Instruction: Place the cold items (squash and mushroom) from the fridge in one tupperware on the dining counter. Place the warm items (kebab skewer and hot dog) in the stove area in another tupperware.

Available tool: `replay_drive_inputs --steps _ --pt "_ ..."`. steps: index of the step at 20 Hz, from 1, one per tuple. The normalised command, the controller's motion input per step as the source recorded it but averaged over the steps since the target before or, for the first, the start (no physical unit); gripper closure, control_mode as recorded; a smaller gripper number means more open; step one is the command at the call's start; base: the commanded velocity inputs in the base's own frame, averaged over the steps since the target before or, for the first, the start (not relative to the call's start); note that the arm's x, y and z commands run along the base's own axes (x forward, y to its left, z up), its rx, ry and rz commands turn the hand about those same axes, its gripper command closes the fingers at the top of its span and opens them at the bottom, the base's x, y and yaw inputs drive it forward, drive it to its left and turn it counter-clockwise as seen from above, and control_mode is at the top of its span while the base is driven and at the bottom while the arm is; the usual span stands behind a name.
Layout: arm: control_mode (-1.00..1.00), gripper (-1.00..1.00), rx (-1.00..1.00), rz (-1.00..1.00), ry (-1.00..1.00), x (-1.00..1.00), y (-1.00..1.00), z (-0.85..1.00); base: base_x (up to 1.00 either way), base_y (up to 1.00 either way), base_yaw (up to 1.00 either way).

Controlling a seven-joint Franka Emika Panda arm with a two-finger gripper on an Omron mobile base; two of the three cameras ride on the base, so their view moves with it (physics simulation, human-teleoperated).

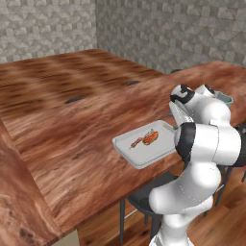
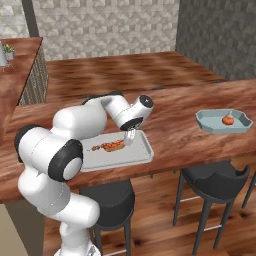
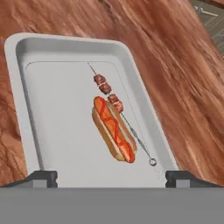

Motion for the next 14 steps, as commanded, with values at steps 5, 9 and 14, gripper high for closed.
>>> replay_drive_inputs --steps 5,9,14 --pt "-1.0 -1.0 -0.45 0.0 -0.2 -1.0 0.08 0.99 0.0 0.0 0.0" --pt "-1.0 -1.0 -0.63 0.06 -0.06 -1.0 0.63 0.59 0.0 0.0 0.0" --pt "-1.0 -1.0 -0.62 0.16 -0.02 -1.0 0.74 0.16 0.0 0.0 0.0"
